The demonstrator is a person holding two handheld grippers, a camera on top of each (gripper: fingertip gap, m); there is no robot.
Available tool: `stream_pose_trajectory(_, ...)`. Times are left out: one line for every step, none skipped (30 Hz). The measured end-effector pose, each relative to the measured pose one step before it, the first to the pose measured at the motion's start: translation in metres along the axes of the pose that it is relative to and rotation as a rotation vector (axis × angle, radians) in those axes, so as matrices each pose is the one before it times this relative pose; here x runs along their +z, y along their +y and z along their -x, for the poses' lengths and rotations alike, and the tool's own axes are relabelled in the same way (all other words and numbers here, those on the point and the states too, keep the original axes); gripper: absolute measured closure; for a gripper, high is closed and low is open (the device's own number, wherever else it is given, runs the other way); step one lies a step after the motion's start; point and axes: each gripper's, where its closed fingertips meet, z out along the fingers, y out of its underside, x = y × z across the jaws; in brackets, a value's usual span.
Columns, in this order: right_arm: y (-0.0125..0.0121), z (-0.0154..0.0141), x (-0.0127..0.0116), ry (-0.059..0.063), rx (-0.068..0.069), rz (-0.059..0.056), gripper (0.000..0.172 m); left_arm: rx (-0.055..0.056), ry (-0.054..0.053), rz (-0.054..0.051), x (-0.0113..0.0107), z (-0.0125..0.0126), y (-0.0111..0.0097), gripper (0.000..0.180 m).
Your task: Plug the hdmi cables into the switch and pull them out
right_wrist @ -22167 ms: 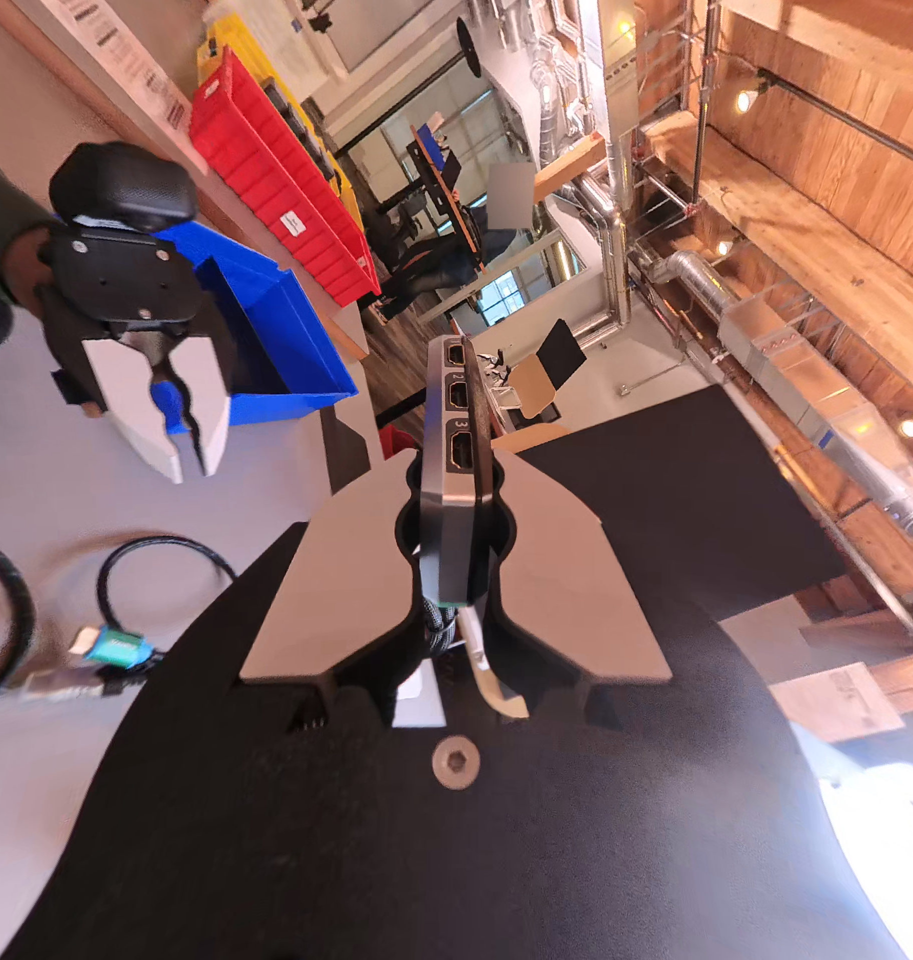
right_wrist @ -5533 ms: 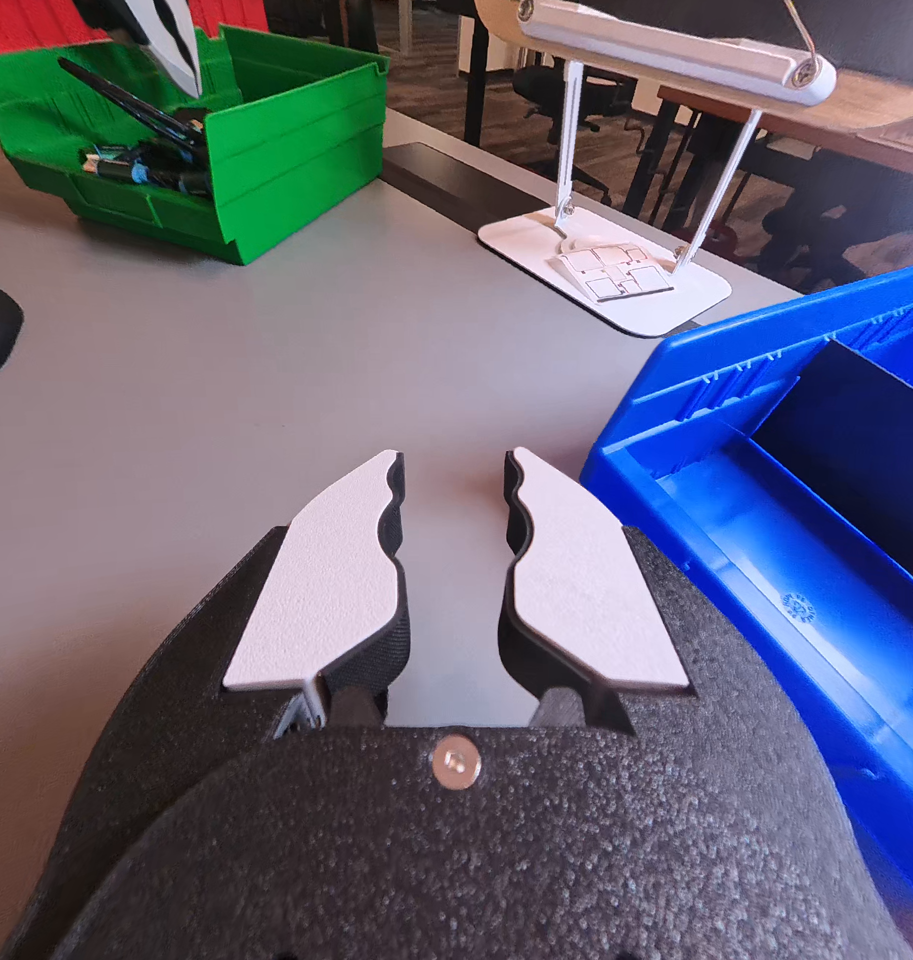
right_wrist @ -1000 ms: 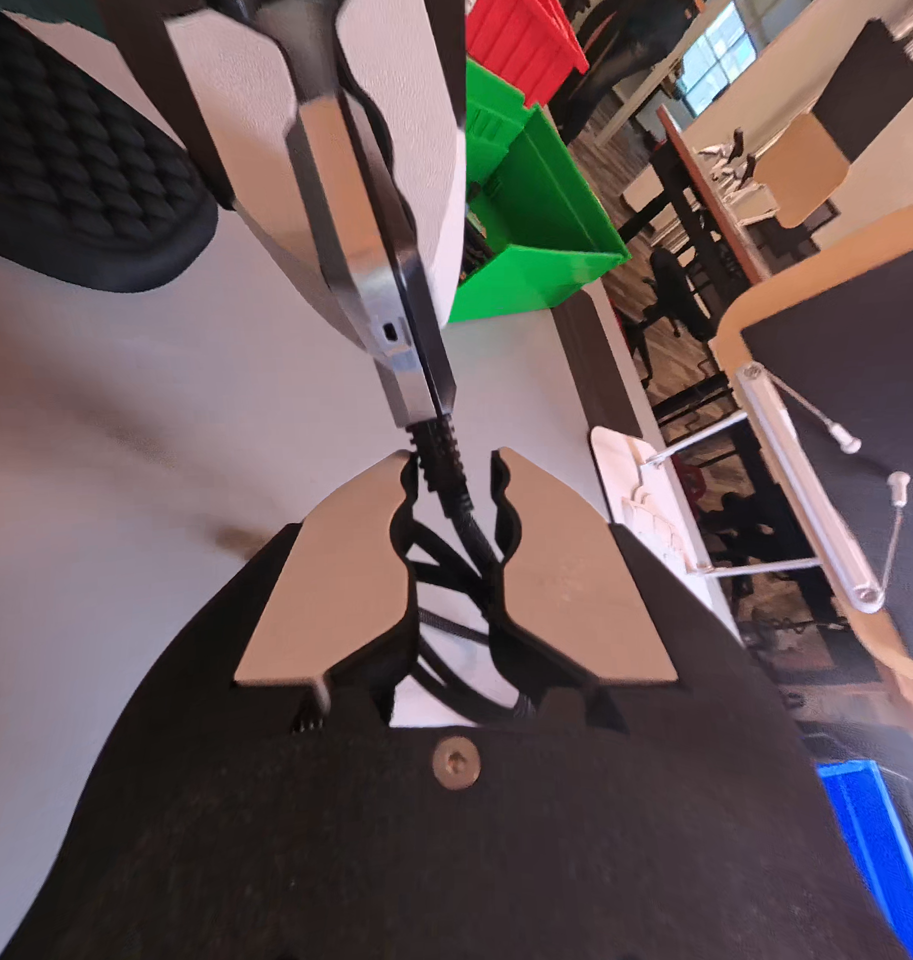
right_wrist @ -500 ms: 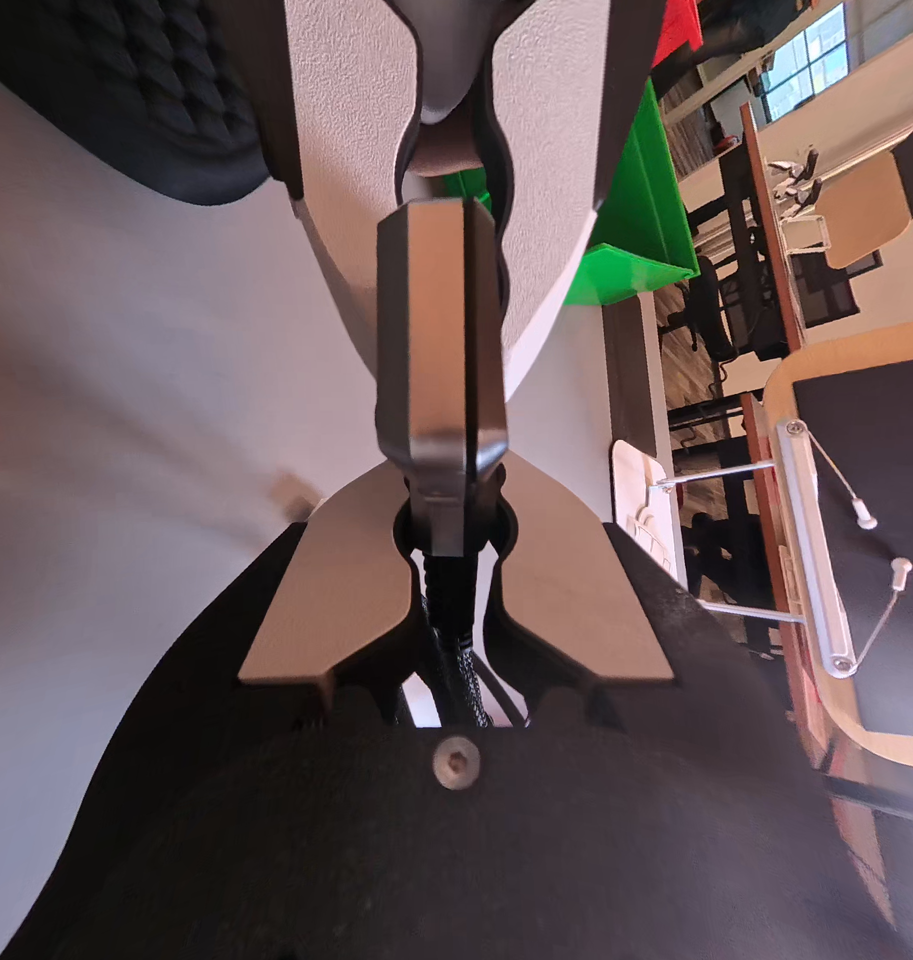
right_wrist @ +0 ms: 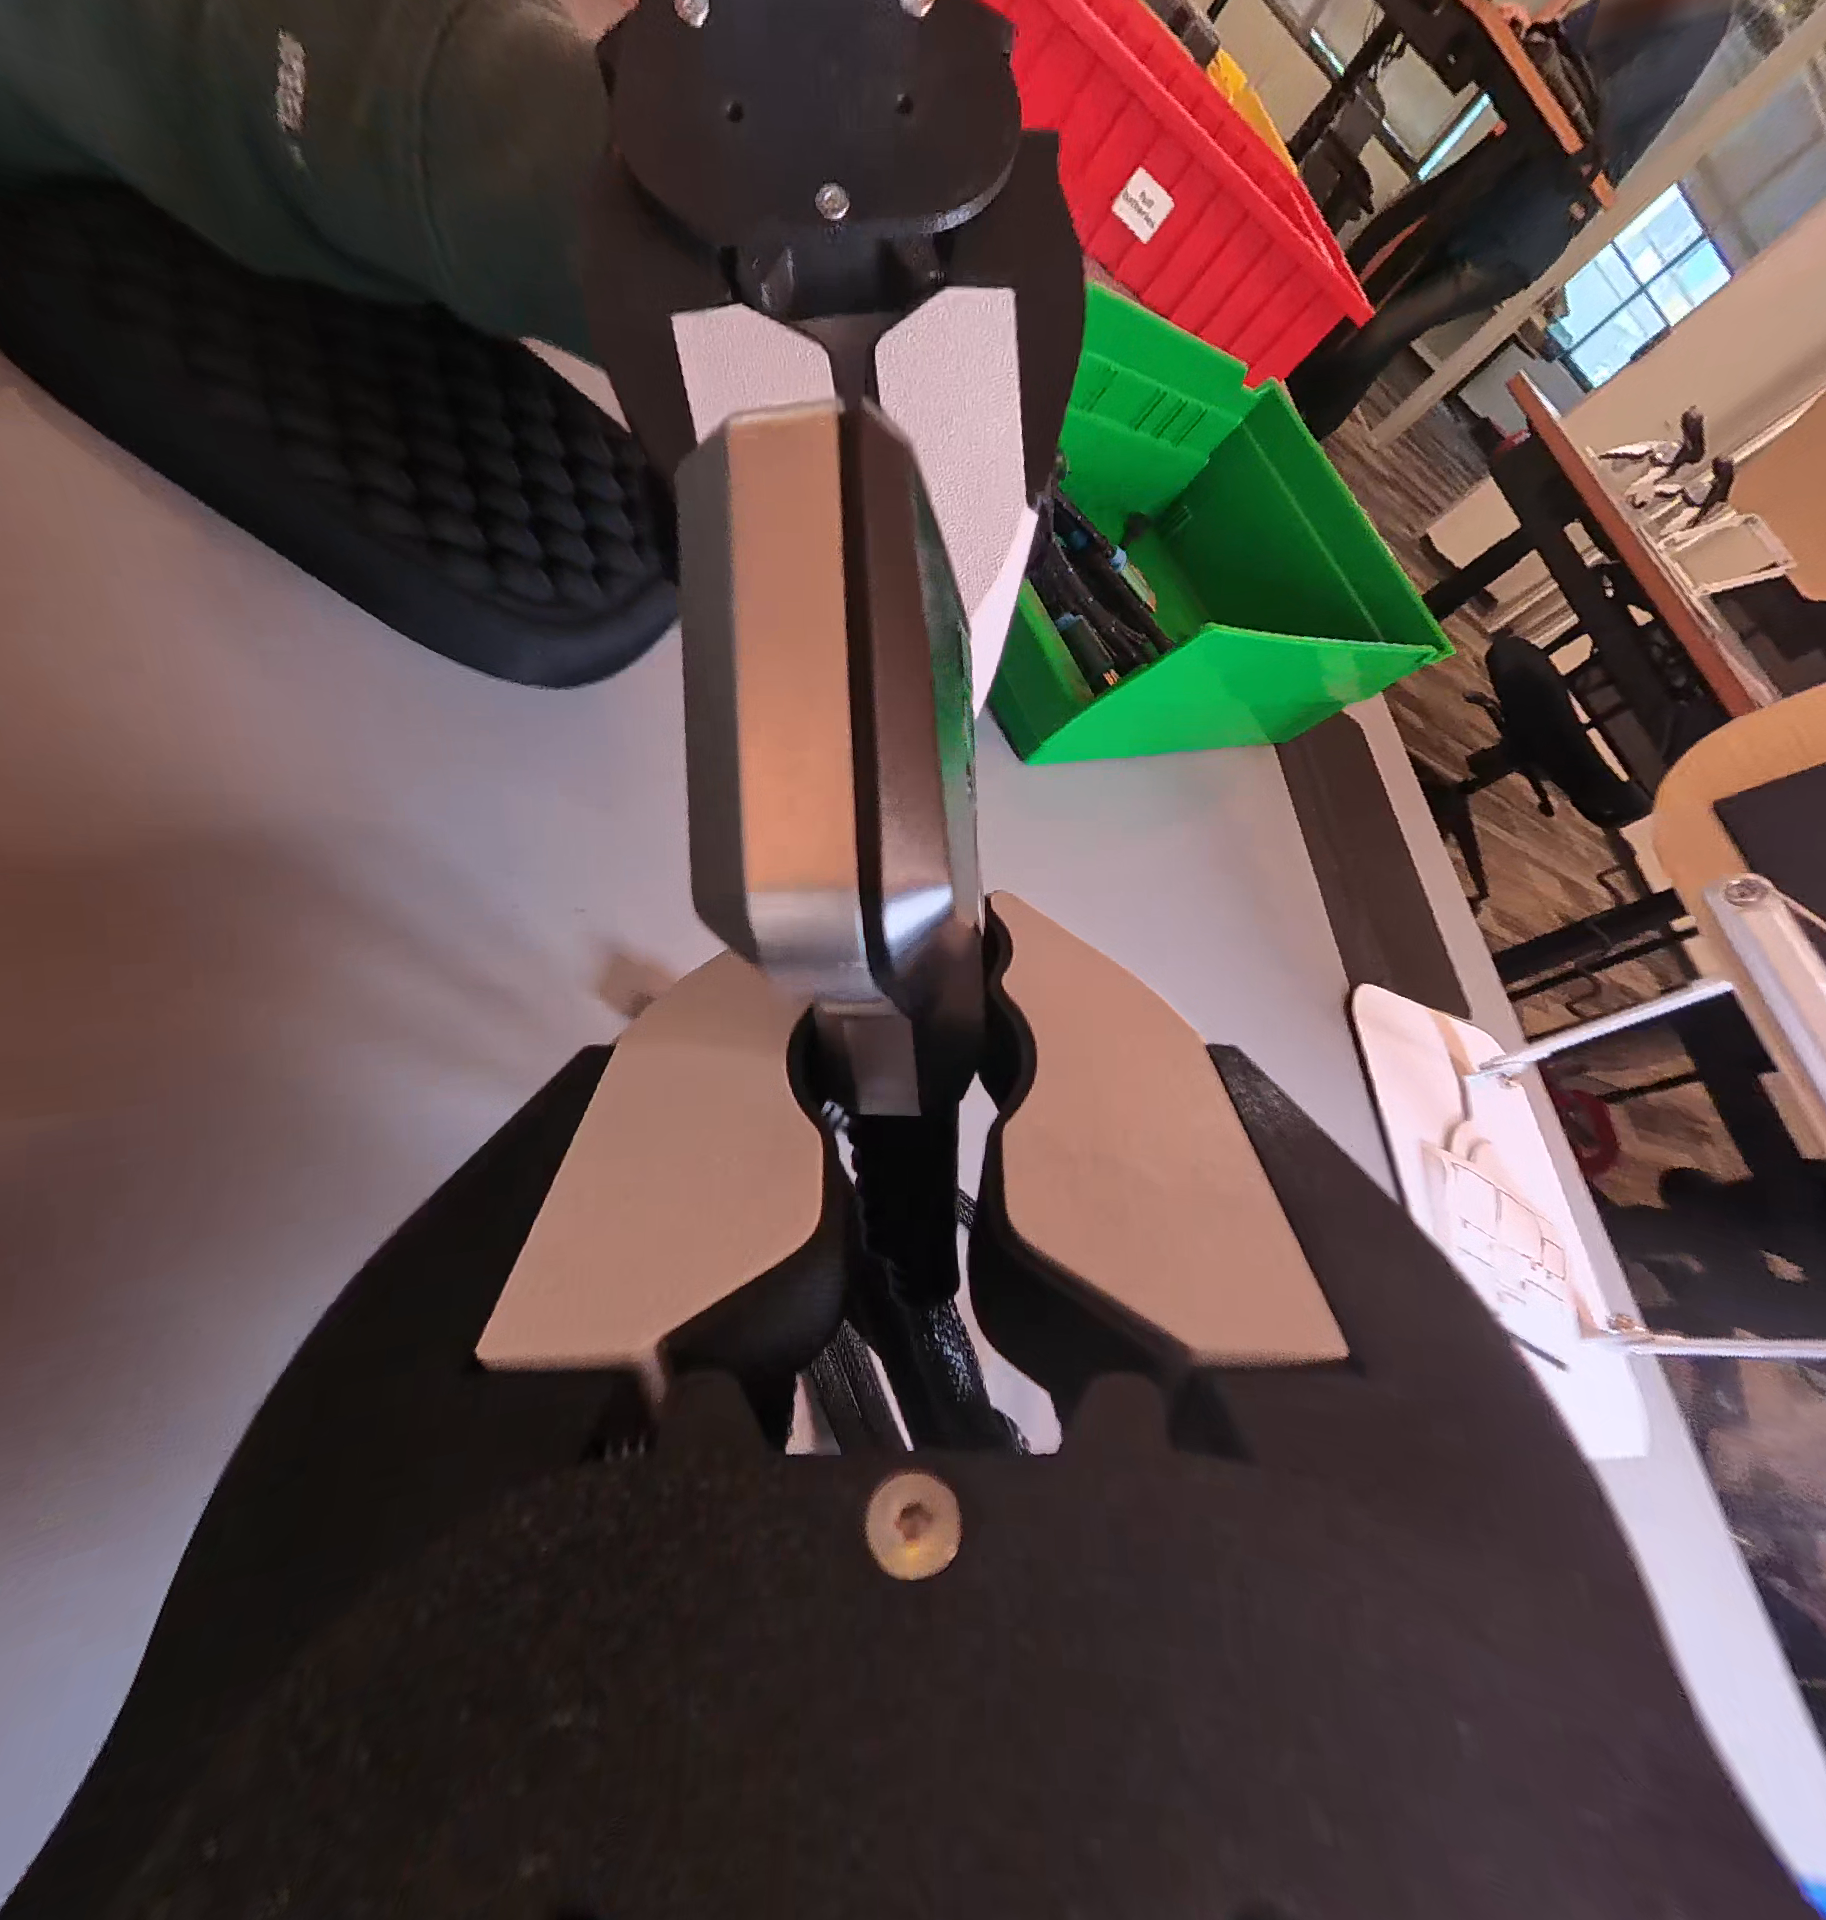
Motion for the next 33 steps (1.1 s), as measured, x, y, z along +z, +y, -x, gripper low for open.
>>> stream_pose_trajectory(-0.00167, -0.00066, -0.00068, -0.0048, 0.022, -0.0186, 0.149, 0.0012, -0.0088, -0.0222, -0.00121, 0.00083, -0.00274, 0.172)
stream_pose_trajectory(-0.00089, -0.00068, -0.00056, -0.003, 0.0135, -0.01, 0.149, -0.0056, -0.0081, -0.0183, -0.00018, 0.00061, -0.00314, 0.157)
stream_pose_trajectory(0.00006, 0.00023, 0.00029, -0.0027, 0.0008, 0.001, 0.149, -0.0085, 0.0013, -0.0087, 0.00077, -0.00057, -0.00266, 0.147)
stream_pose_trajectory(-0.00015, 0.00104, 0.00102, -0.0007, -0.0078, 0.0017, 0.149, -0.0004, 0.004, -0.0094, 0.00169, -0.0015, -0.00297, 0.141)
stream_pose_trajectory(-0.00126, 0.002, 0.00155, -0.0041, -0.0068, -0.0028, 0.149, 0.0121, 0.003, -0.0046, 0.00218, -0.00214, -0.00214, 0.146)
stream_pose_trajectory(-0.00186, 0.00333, 0.00179, -0.0141, -0.0008, -0.005, 0.149, 0.027, 0.001, 0.0046, 0.00196, -0.00236, -0.00065, 0.159)
stream_pose_trajectory(-0.00052, 0.00188, 0.00132, -0.0063, -0.0002, 0.0007, 0.149, 0.0276, -0.0013, 0.015, 0.00066, -0.00124, 0.00085, 0.16)
stream_pose_trajectory(-0.00003, 0.00017, 0.0006, 0.0023, -0.0004, 0.0008, 0.149, -0.0046, 0.0019, 0.0095, -0.00043, 0.00023, 0.00083, 0.16)
stream_pose_trajectory(-0.00066, -0.00037, 0.00009, 0.0022, 0.0064, -0.002, 0.149, -0.0231, 0.0095, -0.0015, -0.00061, -0.0002, -0.00039, 0.16)
stream_pose_trajectory(-0.00056, -0.00105, 0.00018, 0.0075, 0.0063, 0.0024, 0.148, -0.0139, 0.0088, 0.0063, -0.00051, -0.00005, 0.0007, 0.16)
stream_pose_trajectory(-0.00064, -0.00173, 0.00017, 0.0163, -0.0037, 0.0027, 0.148, -0.0011, 0.0034, 0.0125, -0.00028, 0.00021, 0.00137, 0.16)
stream_pose_trajectory(-0.00184, -0.00109, -0.00012, 0.0143, -0.0127, -0.0056, 0.145, 0.0036, 0.0027, 0.0132, 0.00005, -0.0004, 0.00126, 0.16)
stream_pose_trajectory(-0.00164, 0.00034, -0.00035, 0.005, -0.0168, -0.002, 0.144, 0.0027, 0.005, 0.0058, 0.00038, -0.00122, 0.00033, 0.16)
stream_pose_trajectory(0.00007, 0.00095, 0.00021, 0.0014, -0.0189, 0.0106, 0.145, -0.0013, 0.0014, -0.0018, 0.00038, -0.0007, -0.00074, 0.16)
stream_pose_trajectory(0.00078, 0.00144, 0.00013, -0.0015, -0.0174, 0.0116, 0.148, -0.0014, 0.0048, 0.004, 0.0007, -0.00102, 0.00019, 0.16)
stream_pose_trajectory(0.00034, 0.00119, -0.00023, -0.0022, -0.0109, 0.003, 0.148, 0.0001, 0.0038, -0.0003, 0.00039, -0.00089, 0.00017, 0.16)
stream_pose_trajectory(0.00049, 0.00082, -0.00047, -0.0063, 0.0008, 0.0006, 0.148, -0.0067, 0.0044, -0.0031, 0.00046, -0.00086, -0.00013, 0.16)
stream_pose_trajectory(0.00089, 0.00017, -0.00005, -0.0061, 0.0075, 0.0041, 0.149, -0.0109, 0.0031, 0.0003, 0.00081, -0.00023, 0.00054, 0.16)
stream_pose_trajectory(0.0002, -0.00099, 0.00001, 0.0029, 0.0044, 0.0006, 0.149, -0.0088, -0.0035, -0.0079, 0.0002, 0.0012, -0.00017, 0.16)
stream_pose_trajectory(-0.00064, -0.00149, -0.00001, 0.0074, 0.0021, -0.0053, 0.149, -0.0071, -0.0079, -0.0204, -0.00077, 0.00184, -0.00152, 0.16)
stream_pose_trajectory(-0.00063, -0.00164, -0.00026, 0.0073, 0.0031, -0.004, 0.149, -0.0097, -0.0043, -0.0196, -0.00147, 0.00147, -0.0012, 0.16)
stream_pose_trajectory(0.0003, -0.00276, -0.00089, 0.0131, 0.0028, 0.0012, 0.149, -0.0105, -0.0104, -0.013, -0.00282, 0.00328, -0.00011, 0.16)
stream_pose_trajectory(0.00142, -0.00352, -0.00165, 0.0161, 0.0047, 0.0036, 0.149, -0.0111, -0.0225, -0.0139, -0.00416, 0.00603, -0.00015, 0.157)
stream_pose_trajectory(0.00158, -0.00412, -0.00234, 0.0158, 0.0106, 0.0005, 0.149, -0.0175, -0.0288, -0.0154, -0.00556, 0.0081, -0.00068, 0.152)
stream_pose_trajectory(0.00134, -0.00485, -0.00262, 0.0183, 0.0144, -0.004, 0.149, -0.0177, -0.0435, -0.0159, -0.00734, 0.01152, -0.00185, 0.153)
stream_pose_trajectory(0.00113, -0.00545, -0.00299, 0.0219, 0.0149, -0.0055, 0.149, -0.0141, -0.0614, -0.018, -0.0095, 0.01541, -0.00342, 0.153)
stream_pose_trajectory(0.00136, -0.00545, -0.00308, 0.0204, 0.0135, -0.0032, 0.149, -0.0168, -0.0766, -0.0128, -0.01106, 0.01928, -0.00383, 0.154)
stream_pose_trajectory(0.00134, -0.0053, -0.0031, 0.0207, 0.0108, 0.0001, 0.149, -0.0159, -0.0809, -0.0068, -0.01241, 0.0217, -0.00392, 0.154)
stream_pose_trajectory(0.0013, -0.00495, -0.00331, 0.0209, 0.0075, 0.0012, 0.149, -0.0208, -0.0931, 0.0013, -0.01323, 0.02542, -0.00326, 0.157)
stream_pose_trajectory(0.00096, -0.004, -0.00311, 0.0174, 0.0066, -0.0007, 0.149, -0.0302, -0.1007, 0.0134, -0.01302, 0.02863, -0.00116, 0.161)
stream_pose_trajectory(0.00071, -0.00286, -0.00291, 0.0125, 0.0075, -0.004, 0.149, -0.0374, -0.0831, 0.0144, -0.01145, 0.02759, -0.00027, 0.162)
stream_pose_trajectory(0.00077, -0.00198, -0.00259, 0.0089, 0.0072, -0.005, 0.148, -0.0456, -0.0733, 0.0311, -0.00898, 0.02674, 0.003, 0.164)
stream_pose_trajectory(0.00134, -0.00177, -0.00215, 0.0104, 0.0047, -0.0024, 0.148, -0.0456, -0.0552, 0.0574, -0.00585, 0.02391, 0.00729, 0.164)
